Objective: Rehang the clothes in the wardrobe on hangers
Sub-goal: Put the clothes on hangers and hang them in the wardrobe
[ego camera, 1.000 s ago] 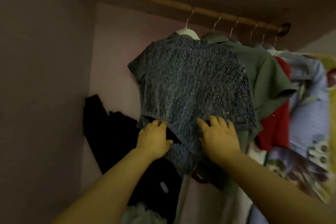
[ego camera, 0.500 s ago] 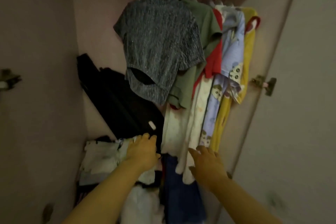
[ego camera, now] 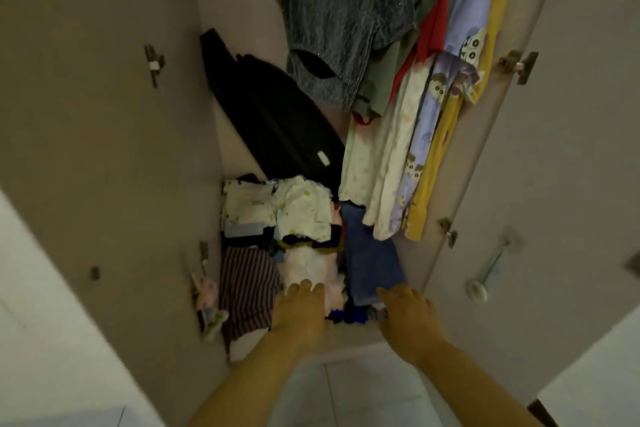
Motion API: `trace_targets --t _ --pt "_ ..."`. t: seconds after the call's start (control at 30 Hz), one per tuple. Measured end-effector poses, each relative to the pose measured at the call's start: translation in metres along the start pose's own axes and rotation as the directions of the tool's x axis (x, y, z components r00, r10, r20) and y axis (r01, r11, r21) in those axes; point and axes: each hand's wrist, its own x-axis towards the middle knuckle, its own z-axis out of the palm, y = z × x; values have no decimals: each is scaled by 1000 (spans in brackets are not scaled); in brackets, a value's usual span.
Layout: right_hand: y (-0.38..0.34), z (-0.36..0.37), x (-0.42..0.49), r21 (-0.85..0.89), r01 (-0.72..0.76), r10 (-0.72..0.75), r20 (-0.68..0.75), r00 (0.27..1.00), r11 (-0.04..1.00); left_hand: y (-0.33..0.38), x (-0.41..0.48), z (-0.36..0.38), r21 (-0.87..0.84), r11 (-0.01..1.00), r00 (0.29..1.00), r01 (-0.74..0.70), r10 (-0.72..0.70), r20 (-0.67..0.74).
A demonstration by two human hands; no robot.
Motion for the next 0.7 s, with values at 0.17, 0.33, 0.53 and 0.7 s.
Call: trace_targets --t 0.17,0.33,0.53,0.7 --pt "-37 47 -64 -43 23 -21 63 998 999 -20 -78 45 -22 1000 998 16 -15 58" --pt "-69 70 -122 -90 131 -119 129 985 987 -35 -159 73 -18 994 988 106 -103 114" --pt "-103 91 -178 -95 401 -377 199 905 911 -47 -262 109 -74 931 933 358 -356 46" --pt "-140 114 -233 -24 634 -609 254 752 773 -50 -377 138 -152 751 763 643 -645 40"
